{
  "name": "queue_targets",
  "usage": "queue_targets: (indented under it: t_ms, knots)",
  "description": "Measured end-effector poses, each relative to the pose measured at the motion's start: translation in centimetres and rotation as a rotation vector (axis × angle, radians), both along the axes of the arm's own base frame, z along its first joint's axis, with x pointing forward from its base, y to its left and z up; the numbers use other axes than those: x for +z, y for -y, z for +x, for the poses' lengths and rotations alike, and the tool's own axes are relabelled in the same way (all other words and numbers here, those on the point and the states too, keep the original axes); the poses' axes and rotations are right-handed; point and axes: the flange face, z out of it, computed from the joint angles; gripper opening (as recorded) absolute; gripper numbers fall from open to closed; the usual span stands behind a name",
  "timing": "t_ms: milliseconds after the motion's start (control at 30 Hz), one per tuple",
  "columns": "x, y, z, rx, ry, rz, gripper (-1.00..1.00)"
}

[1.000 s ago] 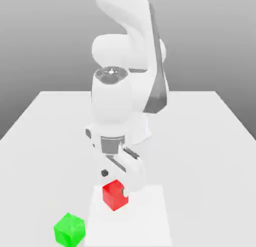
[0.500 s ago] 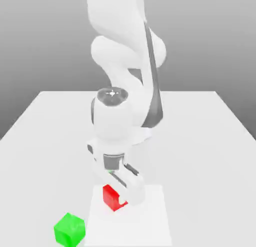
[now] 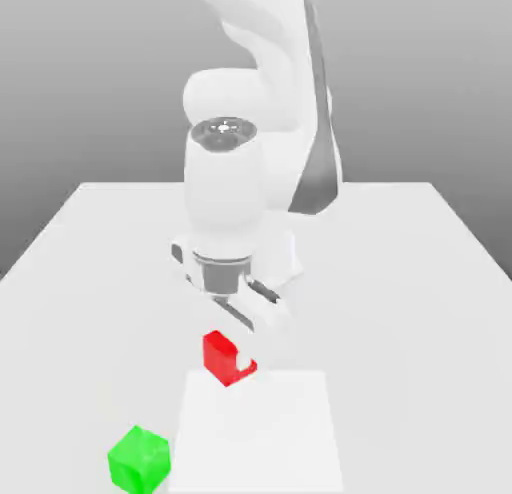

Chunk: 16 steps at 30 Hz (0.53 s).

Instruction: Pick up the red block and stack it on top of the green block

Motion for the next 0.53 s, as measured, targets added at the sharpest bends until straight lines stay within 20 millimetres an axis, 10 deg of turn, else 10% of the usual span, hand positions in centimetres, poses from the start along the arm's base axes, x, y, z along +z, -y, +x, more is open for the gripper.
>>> queue_targets:
  t_ms: [267,400,433,533]
  knots:
    - [2.4,8.7,7.0,-0.379,-0.006,-0.005,-1.0]
    - [-1.6,9.6,7.7,-0.415,-0.006,-0.012,-1.0]
    - [-2.9,9.6,7.7,-0.415,-0.007,-0.012,1.0]
    - [-2.9,9.6,7.7,-0.415,-0.007,-0.012,1.0]
